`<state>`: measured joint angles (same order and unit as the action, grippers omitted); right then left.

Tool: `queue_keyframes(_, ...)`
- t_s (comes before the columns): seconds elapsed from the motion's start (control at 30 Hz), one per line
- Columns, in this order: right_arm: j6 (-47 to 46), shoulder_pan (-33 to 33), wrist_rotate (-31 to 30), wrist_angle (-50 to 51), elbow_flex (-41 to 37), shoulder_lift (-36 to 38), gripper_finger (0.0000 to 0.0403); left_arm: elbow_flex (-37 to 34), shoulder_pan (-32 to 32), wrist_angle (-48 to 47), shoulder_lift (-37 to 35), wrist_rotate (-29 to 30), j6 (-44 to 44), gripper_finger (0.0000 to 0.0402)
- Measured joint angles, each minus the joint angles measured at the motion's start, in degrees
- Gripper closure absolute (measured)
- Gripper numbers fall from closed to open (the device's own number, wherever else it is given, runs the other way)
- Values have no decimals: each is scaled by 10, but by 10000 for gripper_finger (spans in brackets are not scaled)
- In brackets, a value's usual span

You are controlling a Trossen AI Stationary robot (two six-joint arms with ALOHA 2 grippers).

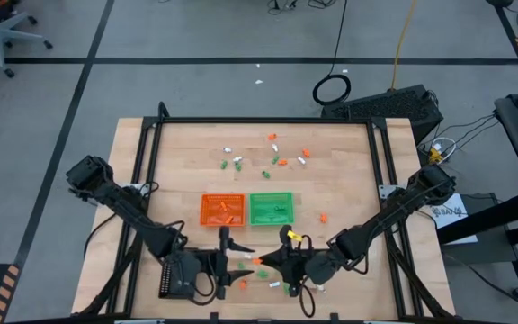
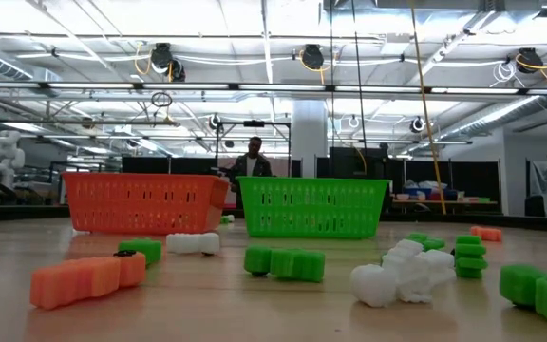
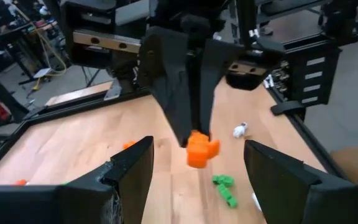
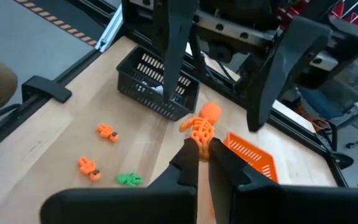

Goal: Sort Halloween decoration
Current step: Put the orange skeleton toy into the orange bin

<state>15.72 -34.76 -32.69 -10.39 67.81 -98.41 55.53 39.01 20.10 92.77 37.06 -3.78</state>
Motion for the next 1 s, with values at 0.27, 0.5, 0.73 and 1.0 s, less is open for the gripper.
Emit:
queue_keyframes(0.27,0,0,0,-2,0,0,403,0,-11,0,0,-26,4,158)
queue_keyframes(0.5,0,-1,0,-14,0,-1,403,0,-11,0,0,-26,4,217)
queue_keyframes(0.73,0,0,0,-14,0,-1,403,0,-11,4,13,-22,-4,295)
queue_keyframes(1.0,-2,-1,0,-14,0,-1,403,0,-11,38,42,-9,-31,364)
